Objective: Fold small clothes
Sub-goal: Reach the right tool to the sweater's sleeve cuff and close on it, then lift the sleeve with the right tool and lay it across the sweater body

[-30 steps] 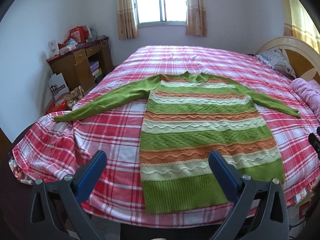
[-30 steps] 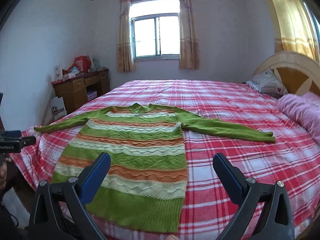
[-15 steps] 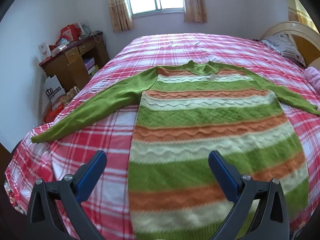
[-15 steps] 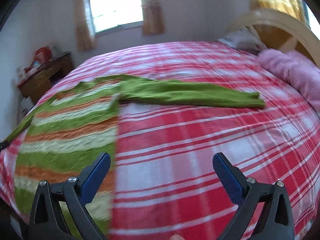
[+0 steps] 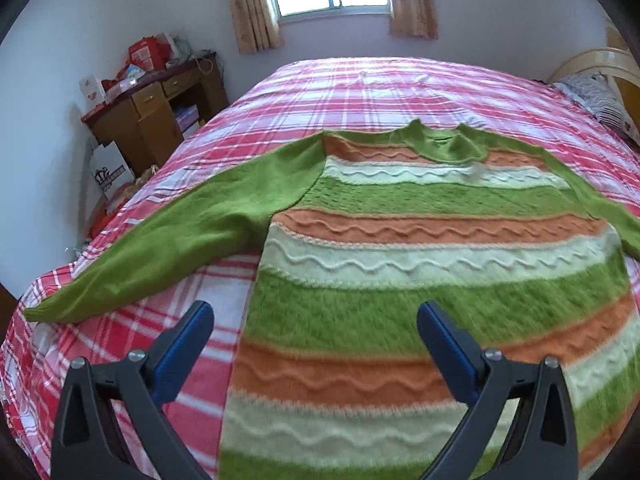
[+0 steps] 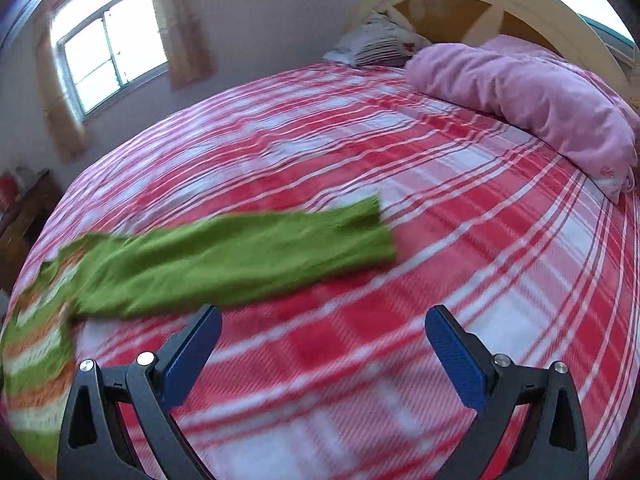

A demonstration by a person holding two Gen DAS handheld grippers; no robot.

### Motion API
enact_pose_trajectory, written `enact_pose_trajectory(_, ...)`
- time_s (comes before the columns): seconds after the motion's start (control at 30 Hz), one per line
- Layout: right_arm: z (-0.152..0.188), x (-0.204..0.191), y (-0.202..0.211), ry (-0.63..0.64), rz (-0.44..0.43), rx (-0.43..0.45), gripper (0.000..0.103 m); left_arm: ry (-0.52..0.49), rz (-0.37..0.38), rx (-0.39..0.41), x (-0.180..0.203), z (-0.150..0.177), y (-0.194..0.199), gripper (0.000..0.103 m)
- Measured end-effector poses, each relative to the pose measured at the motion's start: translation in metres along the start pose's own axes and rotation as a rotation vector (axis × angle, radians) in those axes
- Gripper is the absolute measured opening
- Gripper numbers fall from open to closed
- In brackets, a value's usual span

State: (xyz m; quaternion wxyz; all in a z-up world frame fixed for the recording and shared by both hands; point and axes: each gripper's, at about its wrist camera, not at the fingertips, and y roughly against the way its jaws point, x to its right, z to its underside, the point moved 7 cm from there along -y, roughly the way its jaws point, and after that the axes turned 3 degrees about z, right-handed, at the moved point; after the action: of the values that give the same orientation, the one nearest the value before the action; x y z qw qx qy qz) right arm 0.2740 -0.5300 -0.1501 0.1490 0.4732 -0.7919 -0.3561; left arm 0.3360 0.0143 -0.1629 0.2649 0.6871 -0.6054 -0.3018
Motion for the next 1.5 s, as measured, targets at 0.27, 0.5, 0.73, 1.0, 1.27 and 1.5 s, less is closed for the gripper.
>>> enact_pose_trajectory(0.27, -0.041, 0.020, -0.053, -0.007, 0.066, -0.064, 0.085, 0.033, -0.059, -0.042, -0.016, -0.012, -0.031, 0.103)
enact_pose_trajectory(0.5, -0.039, 0.005, -0.075, 0.091, 0.096, -0.102, 0.039, 0.054, -0.033, -0.092, -0.017, -0.008, -0.051, 0.103)
enact_pose_trajectory(0.73, -0.046, -0.021, -0.054, 0.125, 0.007, -0.090, 0.014, 0.083, 0.013, -0.095, -0.015, -0.003, -0.058, 0.103)
enact_pose_trajectory(1.0, -0.096, -0.085, -0.001, 0.189, -0.069, 0.032, 0.012, 0.099, 0.056, -0.106, -0.015, -0.001, -0.064, 0.103)
enact_pose_trajectory(1.27, -0.136, -0.168, 0.060, 0.287, -0.140, 0.153, 0.012, 0.101, 0.066, -0.055, -0.017, -0.001, -0.057, 0.103)
enact_pose_trajectory(1.5, -0.155, -0.242, 0.109, 0.379, -0.200, 0.244, 0.011, 0.208, 0.147, 0.057, -0.033, -0.005, -0.038, 0.103)
